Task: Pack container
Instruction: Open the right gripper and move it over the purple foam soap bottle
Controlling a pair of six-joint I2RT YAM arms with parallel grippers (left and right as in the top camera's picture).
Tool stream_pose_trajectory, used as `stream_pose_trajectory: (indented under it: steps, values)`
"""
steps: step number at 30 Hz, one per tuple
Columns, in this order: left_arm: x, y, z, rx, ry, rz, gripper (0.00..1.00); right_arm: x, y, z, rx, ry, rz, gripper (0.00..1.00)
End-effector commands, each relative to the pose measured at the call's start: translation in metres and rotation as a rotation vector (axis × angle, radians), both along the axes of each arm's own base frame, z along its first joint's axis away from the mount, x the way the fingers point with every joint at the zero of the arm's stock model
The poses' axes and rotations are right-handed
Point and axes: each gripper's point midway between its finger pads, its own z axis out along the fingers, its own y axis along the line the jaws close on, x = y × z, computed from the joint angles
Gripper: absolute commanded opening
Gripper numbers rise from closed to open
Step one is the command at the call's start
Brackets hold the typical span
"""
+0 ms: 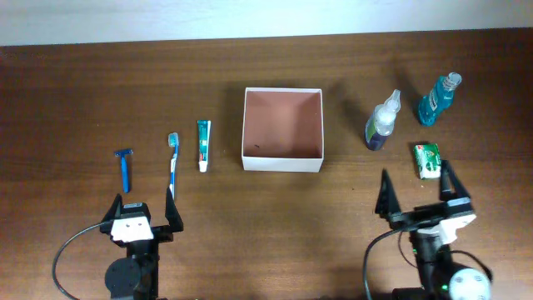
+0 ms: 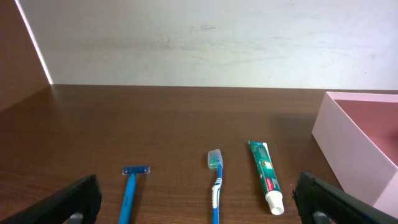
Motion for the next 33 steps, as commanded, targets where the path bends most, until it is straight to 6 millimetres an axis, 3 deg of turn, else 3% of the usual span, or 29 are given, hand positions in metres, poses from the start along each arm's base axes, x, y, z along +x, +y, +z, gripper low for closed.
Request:
stream_pose_trajectory:
  steps: [1,5,11,16,21,25,33]
  values:
    - [0.0,-0.004,-0.001,0.01,0.002,-0.023,0.99,0.002,-0.006,0.043,0.0,0.031,-0.035,0.98]
    - [0.0,-0.004,-0.001,0.01,0.002,-0.023,0.99,0.021,-0.006,0.056,-0.082,0.221,-0.053,0.98]
    - [0.0,-0.004,-0.001,0.01,0.002,-0.023,0.99,0.05,-0.026,0.062,-0.118,0.626,-0.156,0.98]
    - [0.0,-0.004,-0.001,0.01,0.002,-0.023,0.99,0.073,-0.023,0.082,-0.133,0.86,-0.122,0.98]
    - [0.0,-0.004,-0.001,0.01,0.002,-0.023,0.99,0.098,0.003,0.102,-0.111,0.983,0.038,0.98]
    - [0.0,-0.004,-0.001,0.01,0.002,-0.023,0.99,0.111,0.007,0.101,-0.1,1.028,0.067,0.98]
    - [0.0,-0.004,-0.001,0.01,0.002,-0.023,0.99,0.117,0.017,0.103,-0.086,1.013,0.124,0.98]
